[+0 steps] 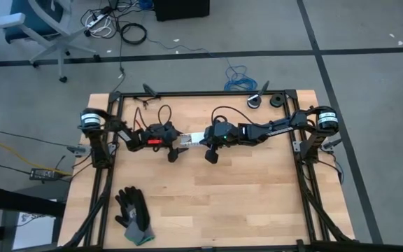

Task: Ziptie cables
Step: Close the white cable duct with the cover

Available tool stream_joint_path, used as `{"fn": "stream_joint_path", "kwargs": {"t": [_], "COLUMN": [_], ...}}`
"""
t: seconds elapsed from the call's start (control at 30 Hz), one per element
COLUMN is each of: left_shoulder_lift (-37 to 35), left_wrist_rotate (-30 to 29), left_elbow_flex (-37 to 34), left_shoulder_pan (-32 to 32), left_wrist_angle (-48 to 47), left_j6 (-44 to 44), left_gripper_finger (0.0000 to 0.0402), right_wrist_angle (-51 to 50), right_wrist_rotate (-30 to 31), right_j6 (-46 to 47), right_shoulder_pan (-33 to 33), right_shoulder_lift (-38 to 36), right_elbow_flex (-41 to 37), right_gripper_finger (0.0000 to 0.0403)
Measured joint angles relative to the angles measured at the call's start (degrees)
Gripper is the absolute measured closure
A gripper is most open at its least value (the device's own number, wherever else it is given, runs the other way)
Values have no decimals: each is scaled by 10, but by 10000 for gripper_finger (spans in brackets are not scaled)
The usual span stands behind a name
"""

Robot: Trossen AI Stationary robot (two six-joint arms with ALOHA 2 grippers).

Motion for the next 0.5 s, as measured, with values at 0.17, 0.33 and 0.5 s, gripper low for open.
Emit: {"fn": "stream_joint_path", "kwargs": {"t": [0.17, 0.33, 0.5], "left_shoulder_lift": [32, 34, 34], "left_wrist_rotate": [2, 3, 3], "left_elbow_flex": [22, 24, 24], "left_shoulder_pan": [0, 0, 0], "left_wrist_angle": [13, 16, 16], "left_j6": [-1, 3, 3], "left_gripper_finger": [42, 54, 70], "right_wrist_angle": [0, -4, -5], "right_wrist_rotate": [-4, -4, -4], "right_j6": [0, 0, 0], "right_shoulder_pan": [0, 0, 0], "right_shoulder_lift": [0, 0, 0], "right_elbow_flex": [0, 0, 0], "right_gripper_finger": [403, 403, 403]}}
